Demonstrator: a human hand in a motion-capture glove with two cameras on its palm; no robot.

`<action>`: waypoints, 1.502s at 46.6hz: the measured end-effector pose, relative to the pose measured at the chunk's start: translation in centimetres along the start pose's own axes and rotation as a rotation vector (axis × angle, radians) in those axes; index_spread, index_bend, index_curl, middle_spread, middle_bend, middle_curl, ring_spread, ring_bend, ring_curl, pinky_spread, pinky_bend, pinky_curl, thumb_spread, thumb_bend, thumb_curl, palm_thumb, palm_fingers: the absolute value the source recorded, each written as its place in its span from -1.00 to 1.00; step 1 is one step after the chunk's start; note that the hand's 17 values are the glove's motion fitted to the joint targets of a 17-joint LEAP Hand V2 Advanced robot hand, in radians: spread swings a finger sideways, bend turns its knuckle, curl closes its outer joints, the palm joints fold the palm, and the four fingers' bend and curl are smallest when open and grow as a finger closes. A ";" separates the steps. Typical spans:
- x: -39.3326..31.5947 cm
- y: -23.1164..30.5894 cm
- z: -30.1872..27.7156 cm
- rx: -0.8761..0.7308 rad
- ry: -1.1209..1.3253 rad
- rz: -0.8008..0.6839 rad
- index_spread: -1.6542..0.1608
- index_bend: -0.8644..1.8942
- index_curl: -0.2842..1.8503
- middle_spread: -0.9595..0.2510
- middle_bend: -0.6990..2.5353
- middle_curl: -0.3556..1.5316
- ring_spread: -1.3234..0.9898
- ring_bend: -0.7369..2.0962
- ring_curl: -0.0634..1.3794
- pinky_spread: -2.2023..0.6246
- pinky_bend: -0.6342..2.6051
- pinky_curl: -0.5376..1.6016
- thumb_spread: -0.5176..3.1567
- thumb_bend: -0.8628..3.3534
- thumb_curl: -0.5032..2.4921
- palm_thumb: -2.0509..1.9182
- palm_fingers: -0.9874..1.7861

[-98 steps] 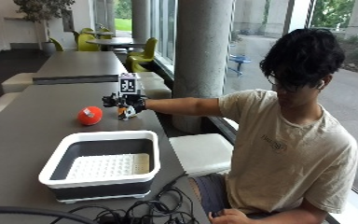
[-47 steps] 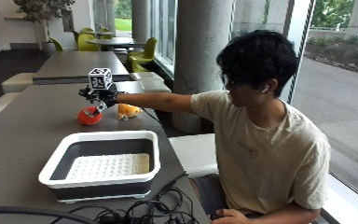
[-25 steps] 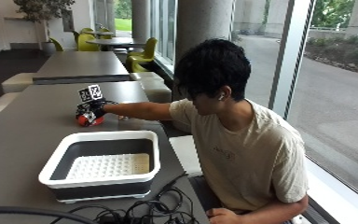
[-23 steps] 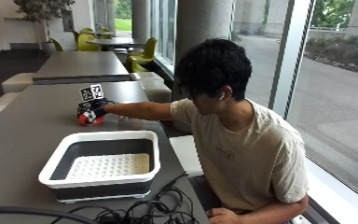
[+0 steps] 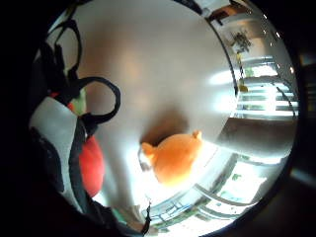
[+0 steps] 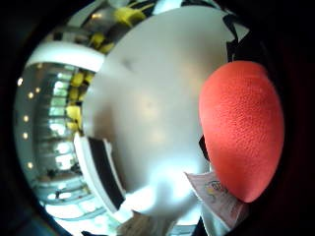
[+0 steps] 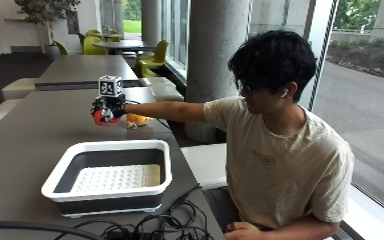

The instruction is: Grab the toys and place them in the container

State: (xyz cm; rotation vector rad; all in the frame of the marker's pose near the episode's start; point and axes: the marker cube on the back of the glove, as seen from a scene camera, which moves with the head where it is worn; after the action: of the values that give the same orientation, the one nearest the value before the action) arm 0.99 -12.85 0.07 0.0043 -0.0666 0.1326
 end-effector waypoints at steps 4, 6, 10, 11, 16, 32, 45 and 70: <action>-1.9 1.6 -3.0 0.063 -0.058 -0.118 0.46 -0.22 -0.52 0.21 -0.36 -0.27 -0.16 0.06 -0.32 0.29 0.03 -0.13 -0.09 -0.49 -0.26 0.38 0.34; -1.0 1.8 -4.2 0.092 -0.099 -0.170 0.46 -0.21 -0.51 0.19 -0.36 -0.27 -0.17 0.06 -0.31 0.29 0.03 -0.12 -0.10 -0.50 -0.25 0.38 0.35; -0.3 2.7 -6.4 0.139 -0.204 -0.286 0.46 -0.21 -0.50 0.16 -0.36 -0.25 -0.19 0.06 -0.31 0.28 0.03 -0.12 -0.12 -0.50 -0.23 0.38 0.34; -1.5 3.5 -7.2 0.145 -0.245 -0.307 0.46 -0.22 -0.49 0.15 -0.36 -0.24 -0.19 0.05 -0.30 0.28 0.03 -0.12 -0.13 -0.50 -0.23 0.38 0.34; -6.6 7.5 -11.9 0.195 -0.209 -0.338 0.45 -0.22 -0.47 0.12 -0.36 -0.22 -0.21 0.05 -0.29 0.28 0.03 -0.12 -0.15 -0.51 -0.20 0.39 0.35; -22.4 14.6 -17.8 0.224 -0.145 -0.552 0.44 -0.23 -0.40 0.06 -0.37 -0.15 -0.24 0.04 -0.24 0.27 0.03 -0.10 -0.20 -0.53 -0.13 0.39 0.33; -30.8 16.1 -16.1 0.127 -0.133 -0.610 0.43 -0.27 -0.36 0.06 -0.41 -0.10 -0.23 0.04 -0.19 0.28 0.06 -0.08 -0.20 -0.55 -0.10 0.37 0.24; -27.1 16.9 -16.6 0.047 -0.140 -0.474 0.48 -0.27 -0.42 0.47 -0.46 -0.13 0.07 -0.27 -0.37 0.53 0.13 -0.10 -0.02 -0.61 -0.28 0.18 -0.36</action>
State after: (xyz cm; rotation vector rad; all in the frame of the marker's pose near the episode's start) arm -26.92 0.46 -18.27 0.0757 -0.2002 -0.3407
